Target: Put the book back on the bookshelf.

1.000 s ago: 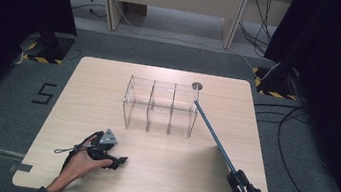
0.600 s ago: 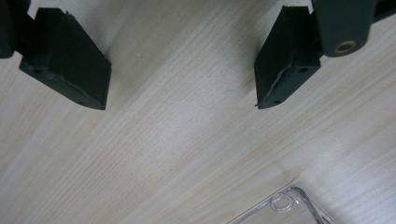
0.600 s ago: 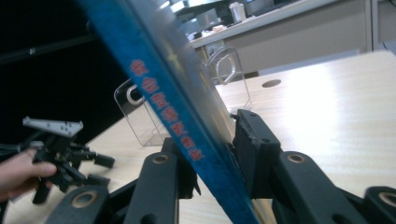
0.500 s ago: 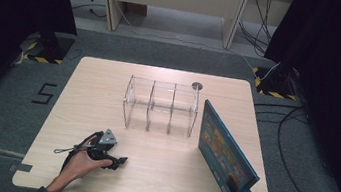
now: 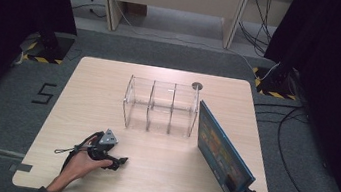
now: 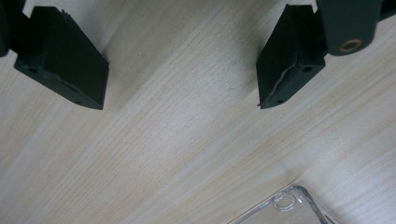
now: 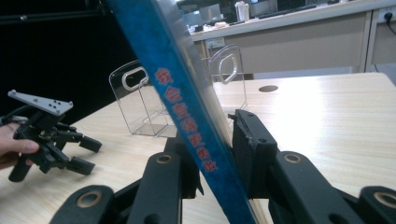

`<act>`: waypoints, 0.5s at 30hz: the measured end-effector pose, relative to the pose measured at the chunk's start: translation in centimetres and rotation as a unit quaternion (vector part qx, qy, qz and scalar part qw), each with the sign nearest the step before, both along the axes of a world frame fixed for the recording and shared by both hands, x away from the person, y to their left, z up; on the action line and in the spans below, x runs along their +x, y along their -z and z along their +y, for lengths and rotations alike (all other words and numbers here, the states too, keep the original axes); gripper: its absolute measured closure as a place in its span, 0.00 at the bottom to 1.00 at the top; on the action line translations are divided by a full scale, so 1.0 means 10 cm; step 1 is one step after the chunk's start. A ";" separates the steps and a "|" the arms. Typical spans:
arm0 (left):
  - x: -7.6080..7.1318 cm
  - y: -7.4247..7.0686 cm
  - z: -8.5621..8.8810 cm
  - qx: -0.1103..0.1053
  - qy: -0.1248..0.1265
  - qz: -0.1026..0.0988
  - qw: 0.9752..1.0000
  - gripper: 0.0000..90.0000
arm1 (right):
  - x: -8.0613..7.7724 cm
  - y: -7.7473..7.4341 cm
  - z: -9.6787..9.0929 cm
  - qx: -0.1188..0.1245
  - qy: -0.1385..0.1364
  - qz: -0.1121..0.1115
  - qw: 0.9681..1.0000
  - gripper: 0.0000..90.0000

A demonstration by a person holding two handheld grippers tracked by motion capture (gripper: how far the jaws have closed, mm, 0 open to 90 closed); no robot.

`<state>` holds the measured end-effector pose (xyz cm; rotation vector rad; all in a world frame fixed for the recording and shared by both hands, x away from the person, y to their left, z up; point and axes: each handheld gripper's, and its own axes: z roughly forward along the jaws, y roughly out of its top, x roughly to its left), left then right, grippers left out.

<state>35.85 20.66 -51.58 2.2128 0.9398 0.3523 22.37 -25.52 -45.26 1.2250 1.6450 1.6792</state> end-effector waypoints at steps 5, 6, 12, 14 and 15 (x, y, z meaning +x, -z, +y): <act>0.00 0.00 0.00 0.000 0.001 0.000 1.000 0.17 | 0.01 0.01 -0.02 0.022 -0.005 0.004 1.000 0.79; 0.00 0.00 0.00 0.000 0.001 0.000 1.000 0.17 | 0.00 0.02 -0.02 0.025 -0.007 0.006 1.000 0.79; -0.01 0.00 0.00 0.001 0.004 0.000 1.000 0.17 | -0.04 0.02 -0.01 0.032 -0.018 0.009 0.999 0.78; -0.01 0.00 0.00 0.001 0.005 0.000 1.000 0.17 | -0.04 0.02 0.00 0.039 -0.026 0.012 0.999 0.77; -0.01 0.00 0.00 0.001 0.005 0.000 1.000 0.17 | -0.04 0.02 0.00 0.039 -0.026 0.012 0.999 0.77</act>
